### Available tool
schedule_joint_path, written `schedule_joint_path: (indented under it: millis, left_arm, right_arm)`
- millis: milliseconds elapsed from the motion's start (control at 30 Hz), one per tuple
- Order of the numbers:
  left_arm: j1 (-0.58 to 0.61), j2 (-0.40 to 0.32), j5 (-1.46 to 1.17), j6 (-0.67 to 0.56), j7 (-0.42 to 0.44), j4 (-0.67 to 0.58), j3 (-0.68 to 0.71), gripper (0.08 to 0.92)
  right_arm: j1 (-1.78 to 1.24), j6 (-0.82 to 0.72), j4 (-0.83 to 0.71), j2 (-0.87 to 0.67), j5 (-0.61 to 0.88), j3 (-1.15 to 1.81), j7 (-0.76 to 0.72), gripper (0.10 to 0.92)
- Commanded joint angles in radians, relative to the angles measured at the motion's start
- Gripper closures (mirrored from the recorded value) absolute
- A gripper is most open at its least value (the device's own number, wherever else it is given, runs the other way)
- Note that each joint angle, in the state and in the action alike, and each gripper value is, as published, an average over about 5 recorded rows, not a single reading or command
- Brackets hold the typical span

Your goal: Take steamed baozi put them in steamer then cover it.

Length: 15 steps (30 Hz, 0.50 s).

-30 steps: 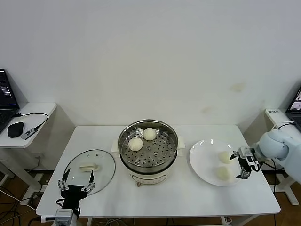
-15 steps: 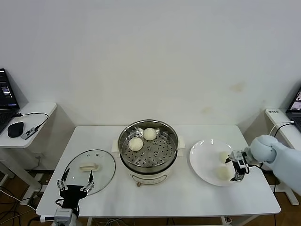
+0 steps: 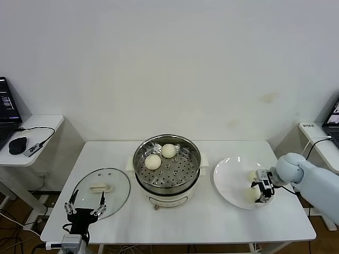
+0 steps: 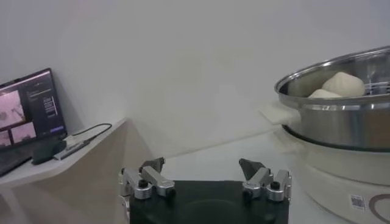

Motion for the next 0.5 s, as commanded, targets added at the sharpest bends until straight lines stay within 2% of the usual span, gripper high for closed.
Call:
schedule_joint_path:
  millis: [33, 167, 500]
  left_arm:
    - [-0.002, -0.001, -0.001, 0.000, -0.001, 0.001, 0.000, 0.177]
    - [-0.004, -0.002, -0.002, 0.000, -0.001, 0.001, 0.000, 0.177]
    - [-0.007, -0.004, -0.002, 0.000, 0.000, -0.011, 0.003, 0.177]
  right_arm:
    - [0.019, -0.011, -0.007, 0.000, 0.011, -0.013, -0.026, 0.417]
    - [0.048, -0.016, 0.007, -0.017, 0.028, -0.029, -0.036, 0.444]
    - [0.276, -0.037, 0.081, -0.074, 0.148, -0.135, -0.040, 0.448]
